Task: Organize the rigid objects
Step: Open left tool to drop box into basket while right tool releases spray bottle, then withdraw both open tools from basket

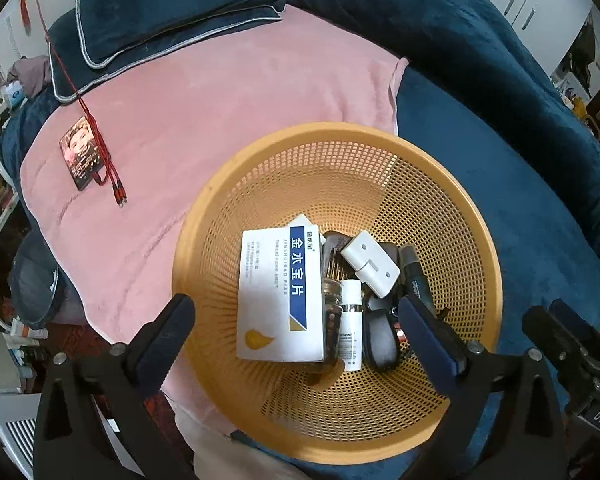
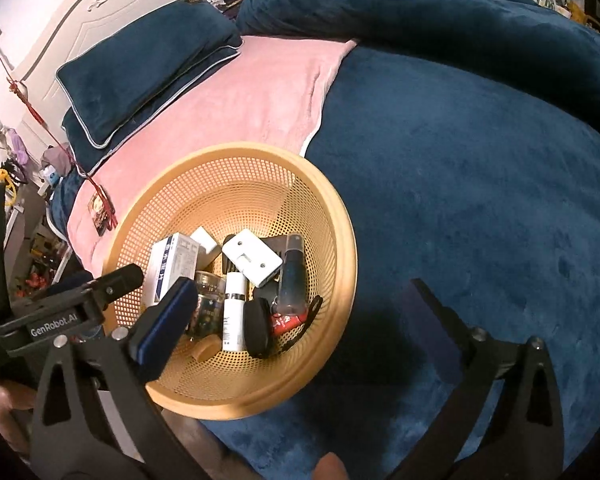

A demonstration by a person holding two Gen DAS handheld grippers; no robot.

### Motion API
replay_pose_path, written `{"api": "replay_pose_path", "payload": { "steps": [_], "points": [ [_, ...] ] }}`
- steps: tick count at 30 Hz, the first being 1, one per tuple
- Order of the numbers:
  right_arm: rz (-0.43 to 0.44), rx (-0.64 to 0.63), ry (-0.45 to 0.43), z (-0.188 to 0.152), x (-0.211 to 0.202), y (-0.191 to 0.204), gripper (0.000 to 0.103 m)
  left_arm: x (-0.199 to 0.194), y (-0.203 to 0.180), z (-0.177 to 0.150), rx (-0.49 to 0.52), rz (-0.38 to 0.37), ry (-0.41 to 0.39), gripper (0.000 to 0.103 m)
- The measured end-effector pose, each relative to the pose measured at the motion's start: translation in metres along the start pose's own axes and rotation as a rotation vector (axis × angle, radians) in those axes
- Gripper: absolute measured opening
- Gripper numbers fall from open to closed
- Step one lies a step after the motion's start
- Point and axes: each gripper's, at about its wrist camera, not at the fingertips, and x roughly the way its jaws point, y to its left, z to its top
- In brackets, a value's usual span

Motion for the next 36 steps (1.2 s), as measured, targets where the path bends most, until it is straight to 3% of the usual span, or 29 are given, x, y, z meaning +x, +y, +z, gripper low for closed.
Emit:
{"api": "replay_pose_path", "payload": {
  "steps": [4, 12, 18, 36],
  "points": [
    [-0.009, 0.008, -0.003, -0.002, 0.0, -0.002, 0.103, -0.001, 0.002, -0.004, -0.021, 0.002, -0.011, 0.102],
    [-0.019, -0.003, -0.017, -0.007, -0.001, -0.001, 0.103, -0.005, -0.008, -0.014, 0.017, 0.086, -0.048, 0.102],
    [-0.02, -0.007, -0.028, -0.009, -0.004, 0.0, 0.103, -0.006, -0.01, -0.016, -0.011, 0.042, -0.033, 0.101],
    [-0.001, -0.01, -0.048, -0.031, -0.039, -0.013, 0.103, -0.037, -0.039, -0.038, 0.008, 0.047, -0.103, 0.101]
  ]
}}
